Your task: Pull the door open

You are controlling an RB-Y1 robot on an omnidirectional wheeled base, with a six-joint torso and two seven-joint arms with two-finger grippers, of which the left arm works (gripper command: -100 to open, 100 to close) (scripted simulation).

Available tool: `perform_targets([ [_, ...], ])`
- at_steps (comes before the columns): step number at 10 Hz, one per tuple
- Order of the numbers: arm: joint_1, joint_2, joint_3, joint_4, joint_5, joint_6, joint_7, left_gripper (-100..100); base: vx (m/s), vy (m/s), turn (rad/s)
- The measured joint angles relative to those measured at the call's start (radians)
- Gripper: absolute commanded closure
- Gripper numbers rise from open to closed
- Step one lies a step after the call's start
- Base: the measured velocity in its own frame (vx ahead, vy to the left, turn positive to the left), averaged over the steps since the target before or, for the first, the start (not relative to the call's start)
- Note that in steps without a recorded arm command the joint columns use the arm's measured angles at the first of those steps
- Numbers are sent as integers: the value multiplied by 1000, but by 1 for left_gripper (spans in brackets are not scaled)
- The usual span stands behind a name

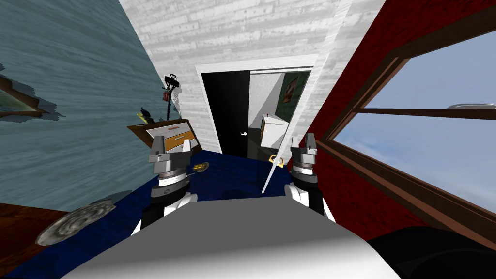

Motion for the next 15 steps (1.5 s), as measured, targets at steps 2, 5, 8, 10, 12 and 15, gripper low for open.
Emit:
perform_targets([
  [2,-9,8,-3,37,-1,-3,-5,-100,125,31,-48],
  [5,-34,23,2,98,2,-2,-10,-100,133,26,-40],
  [8,-52,33,-1,155,2,-4,-18,-100,121,21,-53],
  [10,-69,42,5,196,5,-4,-20,-100,91,25,-41],
  [12,-81,48,5,243,5,-14,-24,-100,90,38,-45],
  [15,-103,55,5,307,6,-17,-31,-100,90,28,-54],
])
